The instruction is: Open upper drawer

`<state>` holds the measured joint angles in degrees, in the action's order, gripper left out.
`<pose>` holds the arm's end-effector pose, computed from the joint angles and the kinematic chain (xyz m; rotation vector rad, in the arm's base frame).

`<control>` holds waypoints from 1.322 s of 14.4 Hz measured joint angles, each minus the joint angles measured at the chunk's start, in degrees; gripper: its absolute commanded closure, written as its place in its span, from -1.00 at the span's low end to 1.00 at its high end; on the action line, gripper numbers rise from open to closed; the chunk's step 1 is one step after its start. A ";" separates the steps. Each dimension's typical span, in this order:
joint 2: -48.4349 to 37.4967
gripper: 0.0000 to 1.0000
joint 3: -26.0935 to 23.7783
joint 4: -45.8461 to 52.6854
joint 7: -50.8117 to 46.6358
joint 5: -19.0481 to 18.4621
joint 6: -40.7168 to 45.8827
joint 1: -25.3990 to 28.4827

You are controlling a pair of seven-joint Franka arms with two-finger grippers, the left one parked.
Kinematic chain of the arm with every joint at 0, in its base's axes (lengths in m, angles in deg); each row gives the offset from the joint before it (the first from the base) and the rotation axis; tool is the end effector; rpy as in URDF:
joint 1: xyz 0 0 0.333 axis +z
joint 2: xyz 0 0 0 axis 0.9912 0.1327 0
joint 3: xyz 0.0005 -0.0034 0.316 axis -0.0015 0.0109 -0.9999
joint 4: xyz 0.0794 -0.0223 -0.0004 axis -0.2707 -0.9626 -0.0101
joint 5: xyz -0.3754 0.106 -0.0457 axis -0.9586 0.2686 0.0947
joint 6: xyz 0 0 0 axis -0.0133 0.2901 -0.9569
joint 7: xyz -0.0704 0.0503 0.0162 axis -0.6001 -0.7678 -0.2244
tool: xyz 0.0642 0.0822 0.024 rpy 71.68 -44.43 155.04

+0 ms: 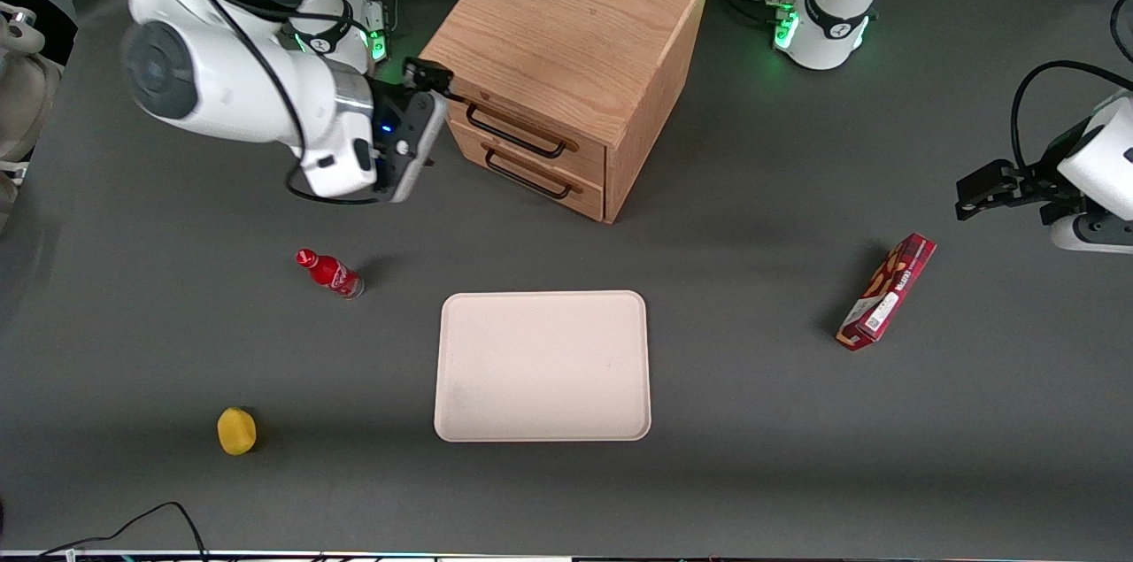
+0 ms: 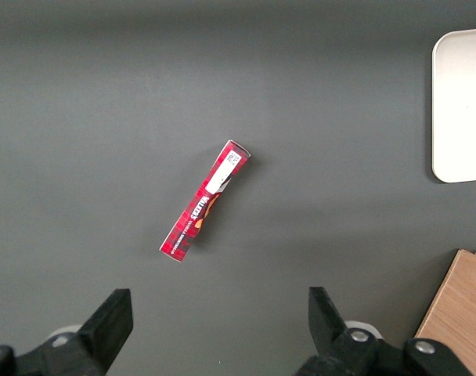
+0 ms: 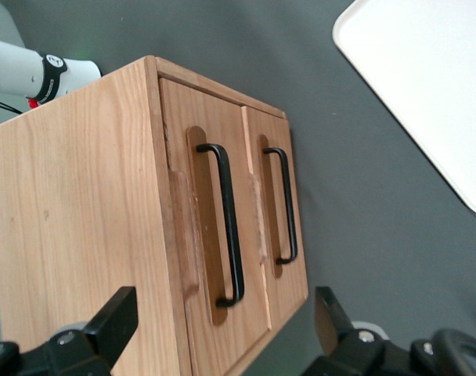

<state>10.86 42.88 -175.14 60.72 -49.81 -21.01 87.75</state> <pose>0.5131 0.3143 0.5288 -2.3554 -1.1564 0.2567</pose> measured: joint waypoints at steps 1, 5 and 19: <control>0.16 -1.00 -1.17 -1.61 0.00 0.00 -1.80 0.13; 0.11 -1.00 -3.79 -7.73 0.00 0.00 -8.74 0.31; 0.06 -1.00 -6.28 -20.07 0.53 -0.36 -24.02 0.29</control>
<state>10.92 36.59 -195.22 61.25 -50.18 -45.03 88.04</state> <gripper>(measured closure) 0.000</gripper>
